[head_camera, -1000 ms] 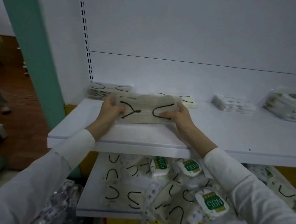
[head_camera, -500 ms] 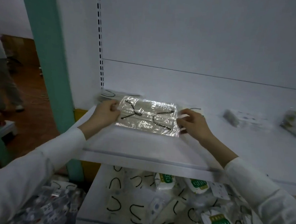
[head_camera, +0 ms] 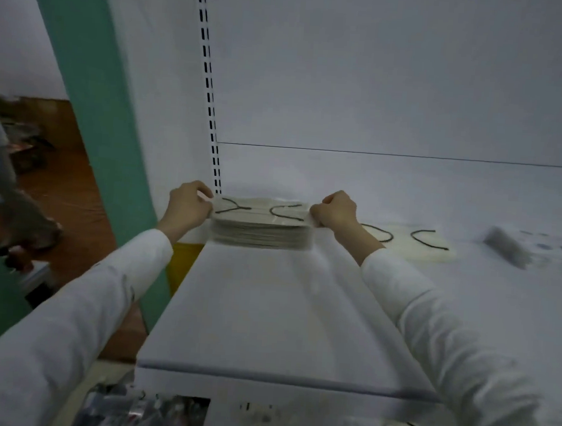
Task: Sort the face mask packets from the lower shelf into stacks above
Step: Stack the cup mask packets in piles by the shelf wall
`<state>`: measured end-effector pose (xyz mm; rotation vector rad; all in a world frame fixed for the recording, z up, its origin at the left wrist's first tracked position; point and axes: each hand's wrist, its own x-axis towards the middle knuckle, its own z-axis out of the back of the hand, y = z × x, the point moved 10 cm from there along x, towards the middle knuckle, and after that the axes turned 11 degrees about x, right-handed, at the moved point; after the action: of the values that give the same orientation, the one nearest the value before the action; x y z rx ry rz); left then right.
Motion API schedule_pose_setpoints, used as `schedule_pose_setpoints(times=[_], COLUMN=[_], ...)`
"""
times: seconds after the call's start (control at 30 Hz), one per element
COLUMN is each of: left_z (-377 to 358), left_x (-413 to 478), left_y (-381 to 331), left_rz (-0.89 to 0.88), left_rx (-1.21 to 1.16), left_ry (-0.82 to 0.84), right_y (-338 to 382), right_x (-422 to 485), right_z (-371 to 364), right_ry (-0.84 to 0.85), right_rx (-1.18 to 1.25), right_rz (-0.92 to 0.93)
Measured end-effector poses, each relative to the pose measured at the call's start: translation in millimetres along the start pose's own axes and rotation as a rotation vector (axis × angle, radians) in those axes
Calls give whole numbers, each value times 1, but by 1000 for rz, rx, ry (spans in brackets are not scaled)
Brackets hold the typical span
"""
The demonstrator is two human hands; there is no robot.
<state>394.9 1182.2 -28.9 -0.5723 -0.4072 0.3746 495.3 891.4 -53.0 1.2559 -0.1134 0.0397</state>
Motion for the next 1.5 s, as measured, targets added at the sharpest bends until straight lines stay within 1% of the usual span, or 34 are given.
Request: schedule_pose_setpoints(times=[0.1, 0.23, 0.4, 0.6, 0.77, 0.87, 0.97, 1.07, 1.27, 1.5], left_z=[-10, -14, -29, -48, -48, -34, -15, -3, 6, 0], left_x=[8, 17, 16, 12, 10, 13, 16, 9, -45, -150], left_y=[0, 3, -5, 0, 8, 10, 8, -6, -65, -150], left_rz=[-52, -63, -133, -157, -177, -198, -254, -349, -495, -620], left_rx=[62, 66, 108, 192, 135, 134, 233, 321, 264, 153], left_ry=[16, 36, 139, 271, 305, 236, 123, 65, 44, 78], right_y=[-5, -10, -7, -2, -4, 10, 27, 38, 55, 62], right_x=[10, 16, 17, 16, 13, 9, 4, -8, -53, -136], right_z=[-8, -15, -12, -18, -13, -6, 2, 8, 26, 67], right_ry=[-20, -34, -98, -71, -91, -122, -132, -104, -30, 70], right_rx=[-17, -41, -108, -237, -285, -317, -376, -415, -482, -545], right_rz=[0, -2, 32, 75, 86, 182, 300, 394, 542, 702])
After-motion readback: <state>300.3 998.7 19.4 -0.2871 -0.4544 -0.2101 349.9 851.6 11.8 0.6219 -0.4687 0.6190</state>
